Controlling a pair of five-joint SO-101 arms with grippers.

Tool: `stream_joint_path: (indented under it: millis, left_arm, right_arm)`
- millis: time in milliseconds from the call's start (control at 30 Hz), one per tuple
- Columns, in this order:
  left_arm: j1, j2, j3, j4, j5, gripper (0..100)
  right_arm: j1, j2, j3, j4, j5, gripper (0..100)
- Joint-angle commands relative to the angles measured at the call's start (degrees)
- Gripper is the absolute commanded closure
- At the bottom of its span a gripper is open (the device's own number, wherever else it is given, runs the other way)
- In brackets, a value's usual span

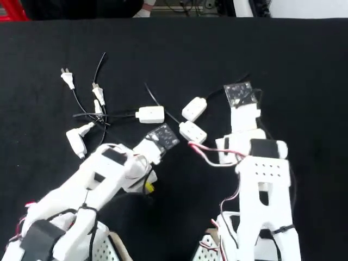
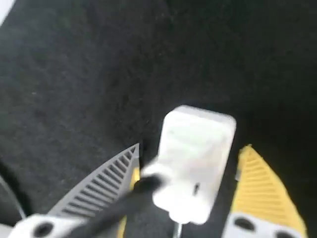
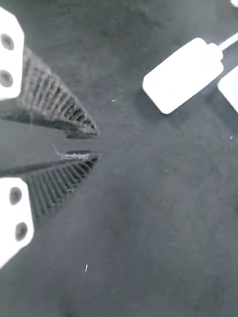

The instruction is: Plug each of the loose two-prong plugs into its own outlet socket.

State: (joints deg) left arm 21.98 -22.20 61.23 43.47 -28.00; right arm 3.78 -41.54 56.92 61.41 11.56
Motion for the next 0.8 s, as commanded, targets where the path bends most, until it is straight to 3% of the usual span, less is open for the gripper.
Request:
stream_joint_path:
  millis: [0,100,167,233,400,567,767]
  left_arm:
    - [-0.4,1.05,-3.12,0.88,0.88,85]
    - [-0.75,0.97,-2.77,1.41,0.88,98]
    - [-3.03,0.97,-3.91,3.43,1.05,94]
    - [-7.25,0.44,-7.16,6.33,1.23,96]
    - [-22.55,-2.9,-14.99,11.16,1.05,97]
    - [-34.42,-3.78,-21.49,9.32,0.88,97]
    - [-38.64,1.41,-24.4,2.81,0.88,97]
  right_arm:
    - [-1.76,0.04,3.3,-7.03,-2.46,95.2]
    - [-1.76,0.04,4.26,-8.0,-2.46,95.2]
    - [-1.76,0.04,4.35,-8.0,-2.46,95.2]
    - [-1.76,0.13,5.23,-8.44,-2.46,95.2]
    - [-1.76,0.04,7.6,-11.87,-2.55,95.2]
    - [-1.76,0.04,7.6,-11.87,-2.55,95.2]
    - [-1.76,0.04,7.6,-11.69,-2.55,95.2]
